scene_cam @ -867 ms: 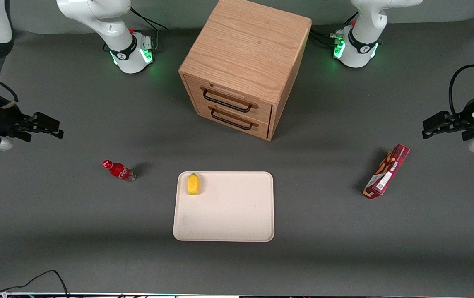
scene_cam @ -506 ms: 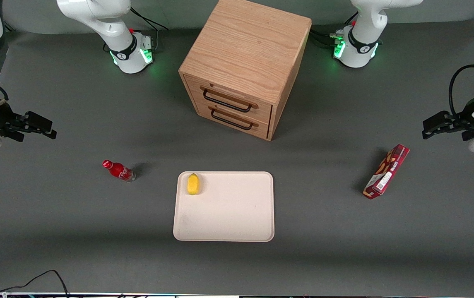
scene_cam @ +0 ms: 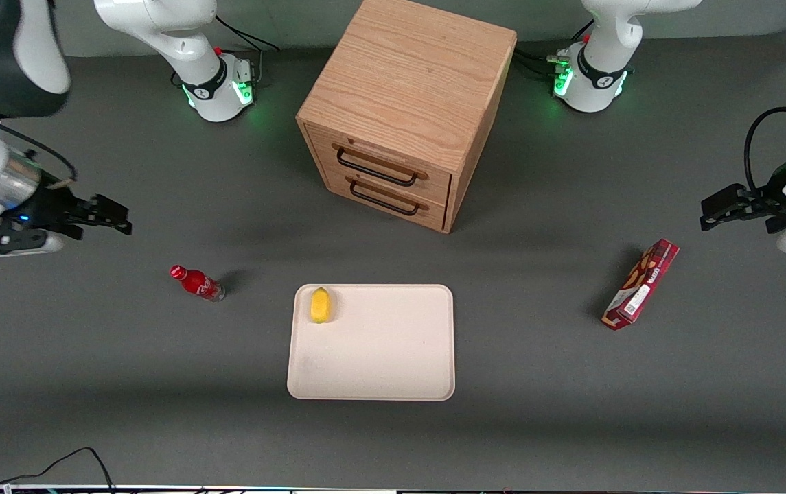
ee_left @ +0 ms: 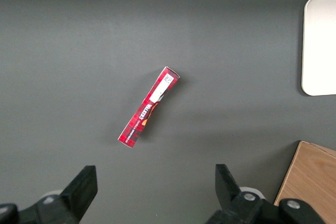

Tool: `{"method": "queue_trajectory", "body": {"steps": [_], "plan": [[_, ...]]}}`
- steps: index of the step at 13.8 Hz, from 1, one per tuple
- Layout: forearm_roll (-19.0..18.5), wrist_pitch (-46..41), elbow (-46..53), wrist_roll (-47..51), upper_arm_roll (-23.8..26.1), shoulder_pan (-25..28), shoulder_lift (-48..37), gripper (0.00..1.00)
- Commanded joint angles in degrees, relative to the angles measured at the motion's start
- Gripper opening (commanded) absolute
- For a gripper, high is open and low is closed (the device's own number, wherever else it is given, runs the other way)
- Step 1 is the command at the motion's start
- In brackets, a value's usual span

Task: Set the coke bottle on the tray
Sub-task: 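Move the open right gripper down toward the red Coca-Cola bottle, then close the right gripper around the bottle's body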

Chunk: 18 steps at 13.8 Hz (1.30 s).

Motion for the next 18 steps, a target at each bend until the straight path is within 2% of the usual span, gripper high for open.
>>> {"method": "queue_trajectory", "body": {"steps": [1,6,11,15,18], "plan": [[0.30,13.10,-13.07,-0.81,2.13,-0.64,-3.84,1.00],[-3.48,25.86,-15.63,-0.89,2.22,-0.38,4.50,0.99],[-3.66,34.32,-16.61,-0.02,2.22,-0.03,9.26,0.95],[-3.66,34.32,-17.39,2.52,3.97,-0.03,8.91,0.64],[-3.66,34.32,-17.83,3.68,4.24,-0.03,8.56,0.31]]}}
